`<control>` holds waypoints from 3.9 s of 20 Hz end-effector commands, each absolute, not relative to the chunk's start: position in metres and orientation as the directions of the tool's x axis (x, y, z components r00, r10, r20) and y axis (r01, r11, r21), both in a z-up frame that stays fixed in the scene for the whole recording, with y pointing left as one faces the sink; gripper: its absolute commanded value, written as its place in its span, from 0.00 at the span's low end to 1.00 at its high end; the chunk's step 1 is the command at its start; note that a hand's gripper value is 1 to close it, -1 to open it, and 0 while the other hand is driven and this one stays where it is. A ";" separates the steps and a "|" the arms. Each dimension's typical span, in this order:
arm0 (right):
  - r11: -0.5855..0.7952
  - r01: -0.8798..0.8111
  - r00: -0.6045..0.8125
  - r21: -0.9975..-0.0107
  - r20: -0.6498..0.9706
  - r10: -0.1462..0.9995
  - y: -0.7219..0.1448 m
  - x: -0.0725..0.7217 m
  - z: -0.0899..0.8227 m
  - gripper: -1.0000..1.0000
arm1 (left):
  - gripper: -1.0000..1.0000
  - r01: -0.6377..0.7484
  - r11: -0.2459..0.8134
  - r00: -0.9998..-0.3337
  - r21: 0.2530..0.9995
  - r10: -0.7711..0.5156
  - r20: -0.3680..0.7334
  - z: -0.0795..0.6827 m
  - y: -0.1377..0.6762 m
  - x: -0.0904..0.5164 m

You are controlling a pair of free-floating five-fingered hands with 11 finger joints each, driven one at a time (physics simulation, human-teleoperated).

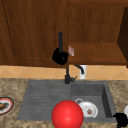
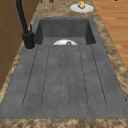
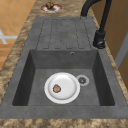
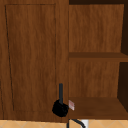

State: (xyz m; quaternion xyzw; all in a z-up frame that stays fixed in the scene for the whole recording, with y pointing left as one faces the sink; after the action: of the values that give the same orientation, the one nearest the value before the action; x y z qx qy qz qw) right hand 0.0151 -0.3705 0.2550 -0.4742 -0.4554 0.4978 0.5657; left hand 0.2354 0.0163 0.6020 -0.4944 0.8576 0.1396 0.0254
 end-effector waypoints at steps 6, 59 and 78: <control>0.055 -0.131 0.090 -0.990 0.043 0.995 -0.371 0.015 0.255 0.50 | 1.00 -0.865 0.480 -0.498 0.145 -0.858 -0.125 0.599 0.027 0.172; 0.055 -0.131 0.090 -0.990 0.043 0.995 -0.371 0.015 0.255 0.50 | 1.00 -0.447 0.880 -0.894 0.159 -0.445 -0.049 0.579 0.255 -0.048; 0.055 -0.131 0.090 -0.990 0.043 0.995 -0.371 0.015 0.255 0.50 | 1.00 -0.413 0.901 -0.910 0.136 -0.401 -0.107 0.573 0.353 -0.101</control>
State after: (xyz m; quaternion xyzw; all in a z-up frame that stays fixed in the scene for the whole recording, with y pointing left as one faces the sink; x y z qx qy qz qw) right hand 0.0151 -0.3705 0.2550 -0.4742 -0.4554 0.4978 0.5657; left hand -0.0910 0.3287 0.6015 -0.2113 0.9735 0.0780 0.0405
